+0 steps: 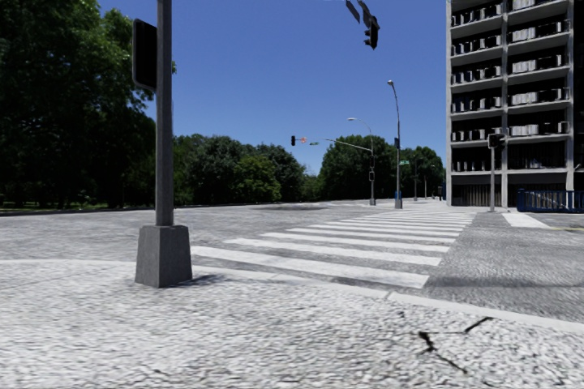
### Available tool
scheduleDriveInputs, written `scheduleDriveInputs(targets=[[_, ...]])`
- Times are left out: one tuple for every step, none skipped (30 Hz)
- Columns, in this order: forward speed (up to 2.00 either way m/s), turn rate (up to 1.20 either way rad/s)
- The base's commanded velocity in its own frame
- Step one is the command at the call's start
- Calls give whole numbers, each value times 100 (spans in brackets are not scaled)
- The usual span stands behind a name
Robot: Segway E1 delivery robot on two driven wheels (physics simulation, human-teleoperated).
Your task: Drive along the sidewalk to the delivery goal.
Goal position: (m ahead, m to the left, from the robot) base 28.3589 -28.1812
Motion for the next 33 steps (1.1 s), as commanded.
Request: scheduleDriveInputs(targets=[[200, -54], [200, -54], [200, -54], [200, -54], [200, -54], [200, -52], [200, -52], [200, -45], [200, -37], [200, -29], [200, -29], [200, -26], [200, -22], [200, -16], [200, -7], [200, -7], [200, -2], [200, -1], [200, -1], [200, -1], [200, -1], [200, -6], [200, -19], [191, -27], [172, -29], [172, -29], [162, -30], [146, -30], [135, -30], [129, -30], [129, -30], [127, -30], [126, -31]])
